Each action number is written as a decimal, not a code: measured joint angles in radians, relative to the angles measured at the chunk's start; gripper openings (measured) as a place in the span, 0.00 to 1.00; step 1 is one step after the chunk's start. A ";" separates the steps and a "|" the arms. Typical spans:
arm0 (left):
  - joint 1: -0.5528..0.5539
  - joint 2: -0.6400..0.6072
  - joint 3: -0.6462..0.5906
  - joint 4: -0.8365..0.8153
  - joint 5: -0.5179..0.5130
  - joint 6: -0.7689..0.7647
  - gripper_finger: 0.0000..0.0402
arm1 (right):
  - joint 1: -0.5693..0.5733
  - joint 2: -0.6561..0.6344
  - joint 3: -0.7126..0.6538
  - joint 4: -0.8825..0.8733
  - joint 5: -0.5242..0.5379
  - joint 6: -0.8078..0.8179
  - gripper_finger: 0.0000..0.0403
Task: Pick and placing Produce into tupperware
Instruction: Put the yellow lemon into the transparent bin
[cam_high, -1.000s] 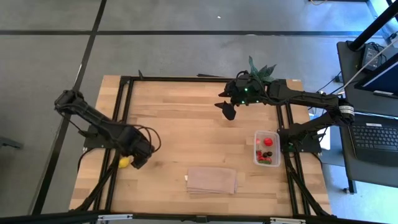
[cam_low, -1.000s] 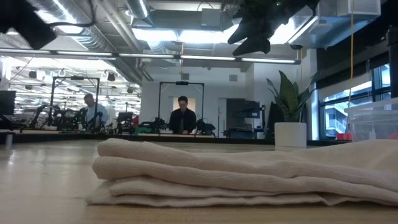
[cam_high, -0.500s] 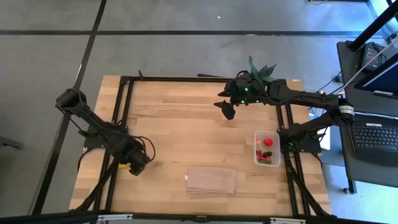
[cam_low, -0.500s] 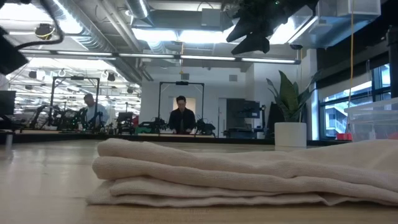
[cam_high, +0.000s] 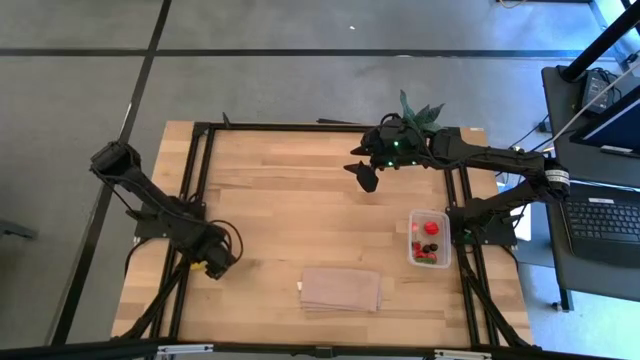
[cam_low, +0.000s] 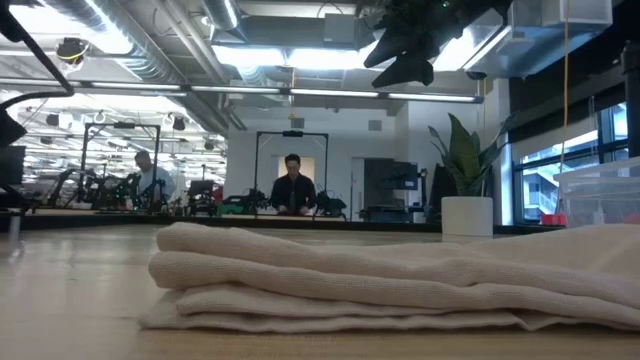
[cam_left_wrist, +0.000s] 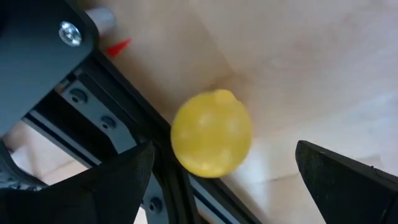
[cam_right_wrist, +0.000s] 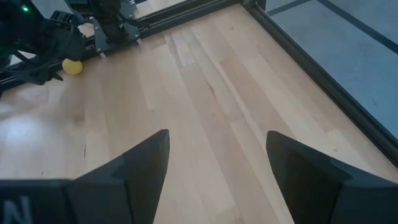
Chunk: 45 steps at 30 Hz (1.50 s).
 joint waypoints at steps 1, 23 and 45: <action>0.000 0.000 -0.005 0.002 -0.002 0.000 0.95 | 0.000 0.000 0.000 0.000 0.000 0.000 0.67; 0.001 0.000 -0.060 0.086 -0.033 -0.002 0.90 | 0.000 0.000 0.000 0.000 0.000 0.000 0.67; 0.001 0.001 -0.060 0.086 -0.029 -0.001 0.86 | 0.000 0.000 0.000 -0.001 0.000 -0.001 0.67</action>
